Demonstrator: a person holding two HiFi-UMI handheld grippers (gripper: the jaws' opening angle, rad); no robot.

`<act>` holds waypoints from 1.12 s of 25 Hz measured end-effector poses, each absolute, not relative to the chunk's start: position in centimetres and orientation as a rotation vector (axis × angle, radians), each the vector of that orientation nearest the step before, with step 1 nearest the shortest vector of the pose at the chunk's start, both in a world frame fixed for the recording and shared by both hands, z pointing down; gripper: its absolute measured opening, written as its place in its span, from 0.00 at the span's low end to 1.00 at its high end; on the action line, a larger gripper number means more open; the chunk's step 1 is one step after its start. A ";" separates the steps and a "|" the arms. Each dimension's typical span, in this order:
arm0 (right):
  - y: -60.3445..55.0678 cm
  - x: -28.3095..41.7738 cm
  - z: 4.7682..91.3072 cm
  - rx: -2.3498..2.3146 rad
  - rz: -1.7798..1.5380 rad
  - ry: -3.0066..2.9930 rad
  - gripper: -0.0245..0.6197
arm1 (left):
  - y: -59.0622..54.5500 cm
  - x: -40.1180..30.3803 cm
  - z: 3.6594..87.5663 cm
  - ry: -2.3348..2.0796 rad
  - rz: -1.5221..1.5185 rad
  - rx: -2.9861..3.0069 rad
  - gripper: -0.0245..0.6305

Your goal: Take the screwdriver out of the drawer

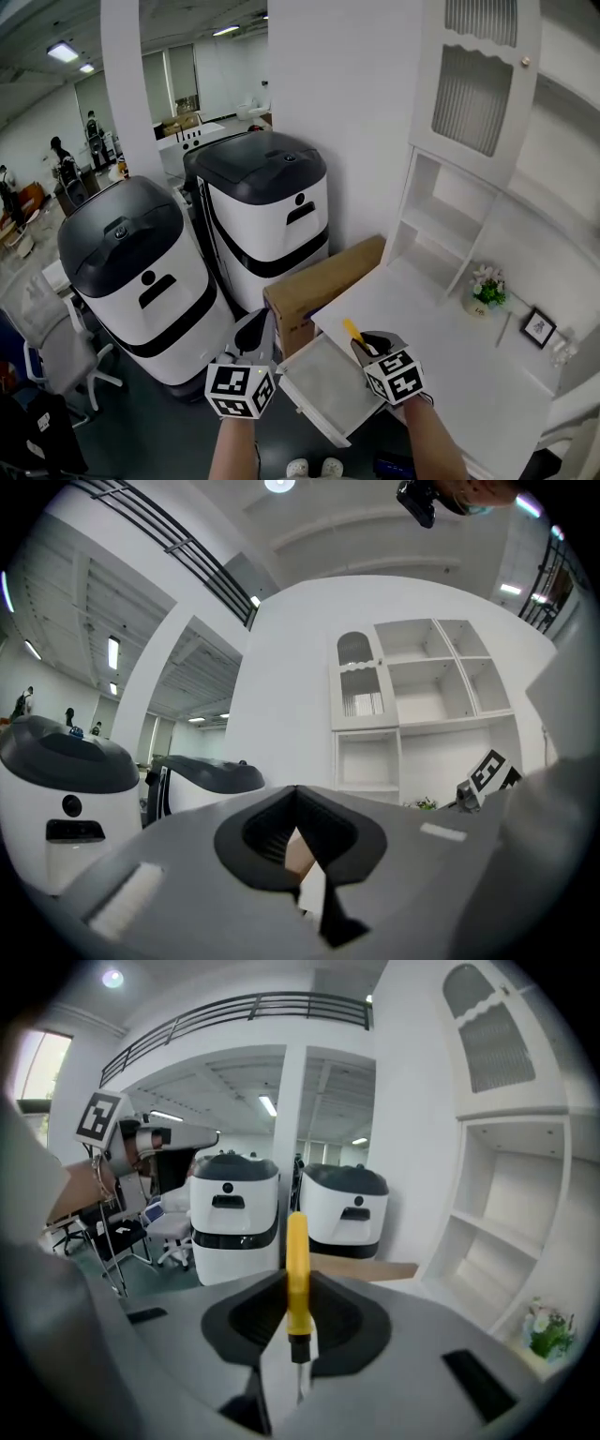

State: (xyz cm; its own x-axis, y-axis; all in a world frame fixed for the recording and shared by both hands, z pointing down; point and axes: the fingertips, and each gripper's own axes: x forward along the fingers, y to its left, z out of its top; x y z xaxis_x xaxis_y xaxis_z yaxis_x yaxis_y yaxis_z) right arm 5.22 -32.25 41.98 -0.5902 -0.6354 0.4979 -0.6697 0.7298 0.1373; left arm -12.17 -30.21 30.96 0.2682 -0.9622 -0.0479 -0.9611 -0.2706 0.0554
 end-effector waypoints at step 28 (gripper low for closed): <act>-31.2 16.2 19.1 1.694 -0.361 -2.502 0.16 | -30.8 -9.2 18.0 -1.945 -0.295 2.735 0.04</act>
State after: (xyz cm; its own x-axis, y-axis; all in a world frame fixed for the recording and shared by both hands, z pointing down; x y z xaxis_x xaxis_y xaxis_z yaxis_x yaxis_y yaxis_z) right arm 16.21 -31.24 19.15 -0.3768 -0.9249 -0.0503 -0.9015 0.3536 0.2495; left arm -9.23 -30.84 18.02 0.3270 -0.9055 -0.2705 -0.9450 -0.3163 -0.0836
